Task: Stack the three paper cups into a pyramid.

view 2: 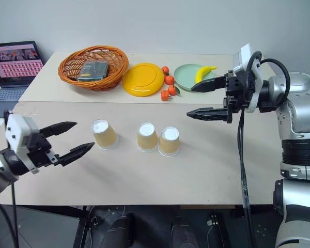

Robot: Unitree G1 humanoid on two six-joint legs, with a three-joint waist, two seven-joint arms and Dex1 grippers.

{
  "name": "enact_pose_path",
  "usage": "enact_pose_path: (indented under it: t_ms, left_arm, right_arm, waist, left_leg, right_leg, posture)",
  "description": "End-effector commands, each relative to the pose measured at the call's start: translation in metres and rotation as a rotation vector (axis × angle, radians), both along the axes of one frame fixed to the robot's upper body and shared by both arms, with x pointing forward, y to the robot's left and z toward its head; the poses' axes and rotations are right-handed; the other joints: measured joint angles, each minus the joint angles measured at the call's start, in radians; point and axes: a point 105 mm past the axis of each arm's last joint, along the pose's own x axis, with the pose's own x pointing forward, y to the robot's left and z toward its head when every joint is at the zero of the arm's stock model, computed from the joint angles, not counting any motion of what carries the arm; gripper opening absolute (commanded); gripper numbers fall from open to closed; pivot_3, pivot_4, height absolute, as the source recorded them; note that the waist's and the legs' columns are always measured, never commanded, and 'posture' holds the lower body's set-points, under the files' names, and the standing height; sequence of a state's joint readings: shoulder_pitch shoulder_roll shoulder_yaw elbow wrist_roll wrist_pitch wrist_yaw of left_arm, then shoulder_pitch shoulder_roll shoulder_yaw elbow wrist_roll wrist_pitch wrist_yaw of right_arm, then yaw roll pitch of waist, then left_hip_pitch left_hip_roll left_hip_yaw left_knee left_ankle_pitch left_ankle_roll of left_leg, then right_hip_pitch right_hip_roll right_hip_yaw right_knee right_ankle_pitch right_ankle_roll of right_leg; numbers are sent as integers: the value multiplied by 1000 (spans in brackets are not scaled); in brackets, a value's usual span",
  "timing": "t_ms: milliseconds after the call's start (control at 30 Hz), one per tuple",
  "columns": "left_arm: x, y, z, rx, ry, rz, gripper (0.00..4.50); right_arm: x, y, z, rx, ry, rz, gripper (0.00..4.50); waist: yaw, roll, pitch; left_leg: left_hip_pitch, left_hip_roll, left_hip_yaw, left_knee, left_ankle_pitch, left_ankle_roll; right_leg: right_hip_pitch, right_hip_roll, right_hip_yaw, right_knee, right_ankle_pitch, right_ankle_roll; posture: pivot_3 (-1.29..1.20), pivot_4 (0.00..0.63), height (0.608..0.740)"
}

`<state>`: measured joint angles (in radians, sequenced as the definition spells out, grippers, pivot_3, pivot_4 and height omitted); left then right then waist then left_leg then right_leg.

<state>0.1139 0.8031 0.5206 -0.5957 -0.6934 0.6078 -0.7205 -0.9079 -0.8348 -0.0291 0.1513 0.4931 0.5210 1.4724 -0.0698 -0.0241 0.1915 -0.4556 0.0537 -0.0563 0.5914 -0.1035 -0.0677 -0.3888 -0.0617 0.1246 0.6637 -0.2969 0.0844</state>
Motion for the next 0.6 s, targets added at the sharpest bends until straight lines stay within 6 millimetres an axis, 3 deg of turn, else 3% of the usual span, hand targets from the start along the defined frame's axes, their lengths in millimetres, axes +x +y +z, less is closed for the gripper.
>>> enact_pose_path:
  t_ms: [33,233,467,600]
  left_arm:
    - [-8,13,-6,-11,-36,92,4500]
    - [-2,35,-36,-55,-95,327,4500]
    - [12,20,-61,-104,-119,353,4500]
    - [30,10,-63,-130,-139,320,4500]
  right_arm:
    - [-7,-5,11,-3,1,32,4457]
    - [0,-21,-5,-5,80,-48,4457]
    - [-6,-29,-4,33,98,-94,4457]
    - [-12,-31,2,32,92,-110,4457]
  waist:
    - [1,0,0]
    - [12,0,0]
    - [27,-1,-1]
    - [29,-1,-1]
  left_leg:
    - [0,0,1,0,0,0]
    - [0,0,0,0,0,0]
    - [0,0,0,1,0,0]
    - [0,0,0,0,0,0]
  right_leg:
    - [0,0,0,0,0,0]
    - [0,0,-1,-1,0,0]
    - [0,0,0,-1,0,0]
    - [0,0,0,-1,0,0]
  posture:
    - [0,150,732]
    - [0,150,732]
    - [0,150,732]
    - [0,150,732]
